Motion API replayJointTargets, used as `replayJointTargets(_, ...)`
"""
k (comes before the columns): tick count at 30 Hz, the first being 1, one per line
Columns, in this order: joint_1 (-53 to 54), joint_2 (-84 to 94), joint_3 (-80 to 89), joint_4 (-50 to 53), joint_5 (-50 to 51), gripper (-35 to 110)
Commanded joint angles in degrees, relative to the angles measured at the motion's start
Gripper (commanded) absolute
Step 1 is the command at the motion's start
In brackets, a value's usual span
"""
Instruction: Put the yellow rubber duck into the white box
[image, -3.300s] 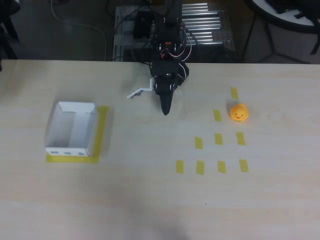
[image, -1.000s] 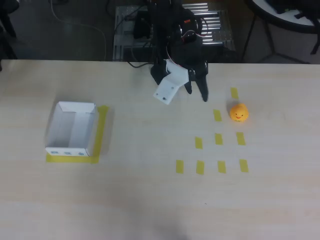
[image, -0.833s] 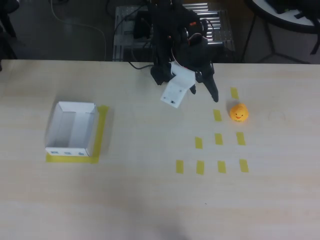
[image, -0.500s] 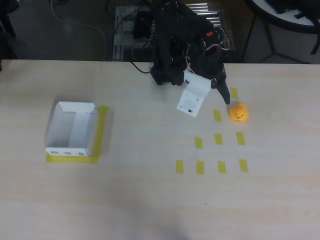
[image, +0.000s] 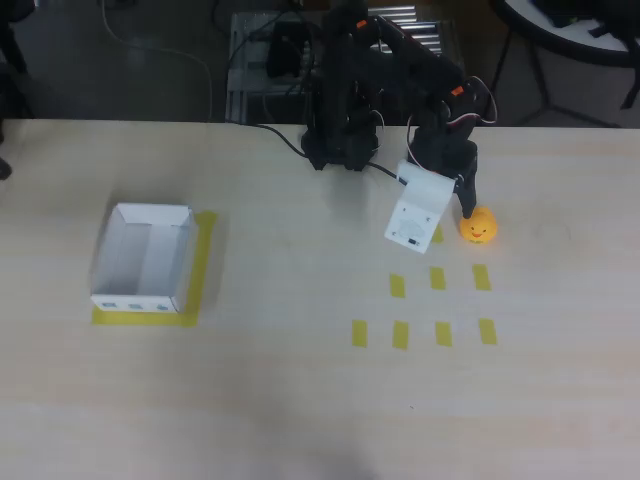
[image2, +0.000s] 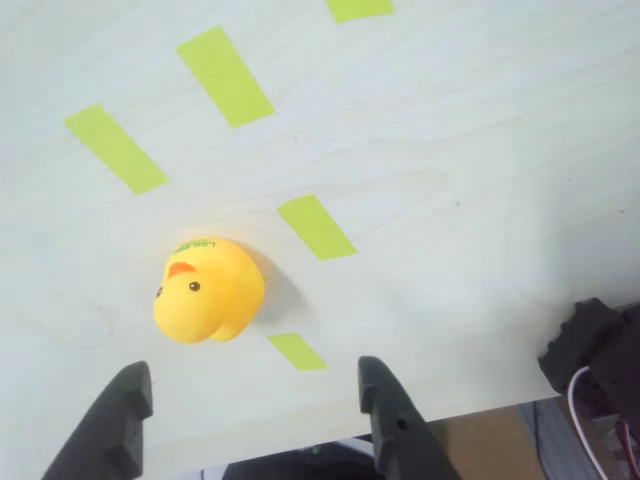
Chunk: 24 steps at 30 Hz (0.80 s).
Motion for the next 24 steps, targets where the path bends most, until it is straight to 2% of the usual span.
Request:
replayJointTargets(1, -1.67, 1.23, -6.33, 0.26, -2.55, 55)
replayJointTargets(9, -2.99, -2.64, -7.03, -0.26, -5.8, 62)
replayJointTargets(24, -8.35, -6.86, -3.87, -1.05, -6.86, 62)
